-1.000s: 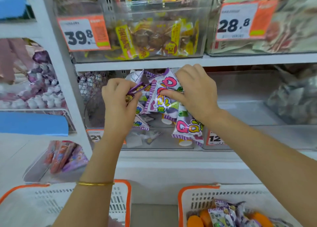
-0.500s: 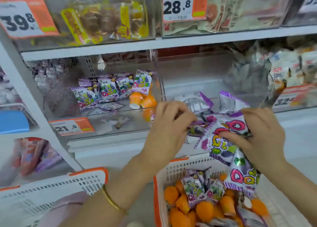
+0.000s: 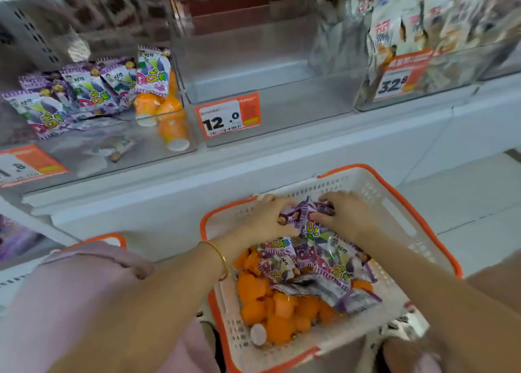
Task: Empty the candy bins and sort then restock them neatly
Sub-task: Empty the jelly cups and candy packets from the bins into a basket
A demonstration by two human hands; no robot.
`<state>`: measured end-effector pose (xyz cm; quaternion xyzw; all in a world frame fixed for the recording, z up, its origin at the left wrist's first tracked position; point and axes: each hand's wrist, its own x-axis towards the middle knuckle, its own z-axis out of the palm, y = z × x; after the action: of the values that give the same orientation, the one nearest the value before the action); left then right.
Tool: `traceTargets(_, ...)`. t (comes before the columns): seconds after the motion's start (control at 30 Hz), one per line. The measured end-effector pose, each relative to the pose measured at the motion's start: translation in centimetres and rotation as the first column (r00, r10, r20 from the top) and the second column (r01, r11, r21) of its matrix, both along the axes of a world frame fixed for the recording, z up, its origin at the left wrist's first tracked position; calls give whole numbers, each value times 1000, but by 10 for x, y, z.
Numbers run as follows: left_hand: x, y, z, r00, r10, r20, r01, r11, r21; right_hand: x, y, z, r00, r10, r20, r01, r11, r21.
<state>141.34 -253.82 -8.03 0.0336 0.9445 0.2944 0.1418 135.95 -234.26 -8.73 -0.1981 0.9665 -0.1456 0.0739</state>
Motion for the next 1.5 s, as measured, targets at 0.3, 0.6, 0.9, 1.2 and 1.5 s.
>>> traceTargets(0.3,4,-21,64,996,-33,-80,39,997,68,4,-25,34,995,26,93,-1,965,-264)
traceTargets(0.6,26,-115,168,728,433,-531,-260,892,371,24,-127,154,940,278,-197,-340,760,-553)
traceTargets(0.9,11,-277,179,571,650,-501,-696,707,123,-36,-317,230,850,435,-298,-509,826,-244)
traceTargets(1.2,-13,-365,173,793,535,-293,-594,568,-570,-84,-397,222,896,407,-179,-379,910,171)
traceTargets(1.5,-63,-413,158,777,429,-461,-629,497,-598,-129,-448,182,817,497,-294,-450,867,214)
